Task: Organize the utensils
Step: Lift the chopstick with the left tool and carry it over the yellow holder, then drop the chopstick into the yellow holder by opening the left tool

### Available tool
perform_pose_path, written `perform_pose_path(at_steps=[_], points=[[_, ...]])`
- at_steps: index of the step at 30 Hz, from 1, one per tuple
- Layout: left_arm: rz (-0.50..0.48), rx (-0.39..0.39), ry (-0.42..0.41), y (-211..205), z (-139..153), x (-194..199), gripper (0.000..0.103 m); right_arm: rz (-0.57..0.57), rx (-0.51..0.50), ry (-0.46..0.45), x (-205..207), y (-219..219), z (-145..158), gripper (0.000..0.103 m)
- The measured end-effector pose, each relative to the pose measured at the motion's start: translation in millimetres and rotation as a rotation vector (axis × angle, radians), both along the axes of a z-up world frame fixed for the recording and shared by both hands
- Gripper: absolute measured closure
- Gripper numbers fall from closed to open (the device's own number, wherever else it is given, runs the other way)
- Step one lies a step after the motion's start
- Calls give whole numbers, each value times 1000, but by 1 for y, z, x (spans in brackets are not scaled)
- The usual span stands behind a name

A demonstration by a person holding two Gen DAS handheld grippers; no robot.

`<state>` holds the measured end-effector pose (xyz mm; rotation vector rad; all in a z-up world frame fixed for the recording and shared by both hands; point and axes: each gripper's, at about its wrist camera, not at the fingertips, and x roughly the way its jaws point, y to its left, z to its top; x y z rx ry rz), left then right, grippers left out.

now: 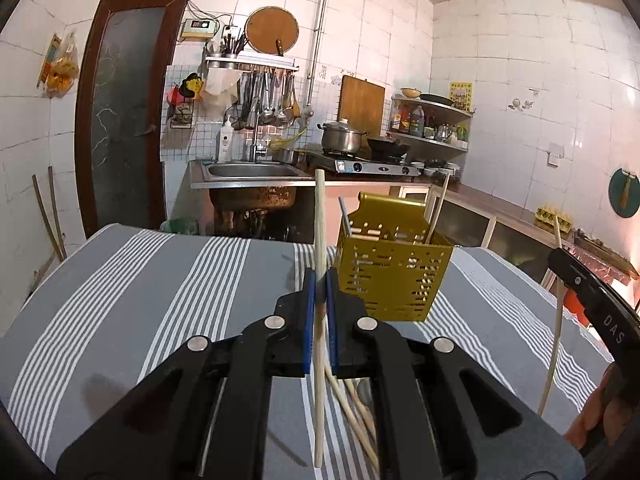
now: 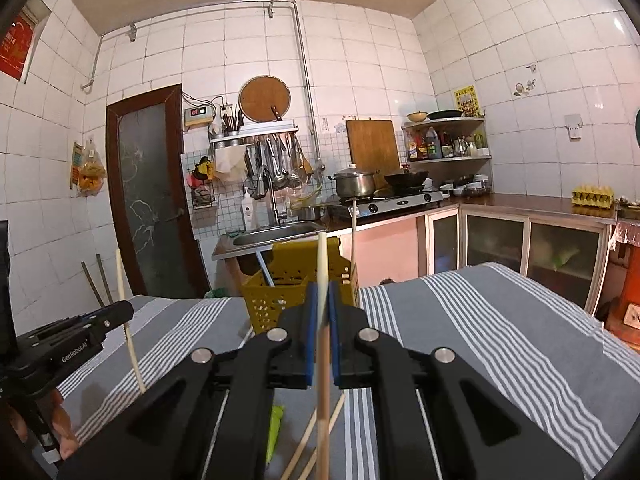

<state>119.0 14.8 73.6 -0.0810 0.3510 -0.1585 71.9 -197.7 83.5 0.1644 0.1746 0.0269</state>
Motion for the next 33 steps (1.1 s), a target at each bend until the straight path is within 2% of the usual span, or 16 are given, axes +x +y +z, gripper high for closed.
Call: perform_pose_path(at_steps=[8,17,21,28,33], points=[[-28,-6,-70,-11,45,22,99,-13,20,-34,28,-6,28,97],[-72,-17,-197,-37,110,82,99,-52,12,-159,99,-16,81,97],[-80,-18,-245,-52,125,110,99,-60,9,-210,135,-18,98,97],[-81,-26,-266,-78,125,168,99,-63,29,-258,198,-18,103,97],[-64,-5,-241,-87,95,202,99,-76,7,-259,227,-16,86,97]])
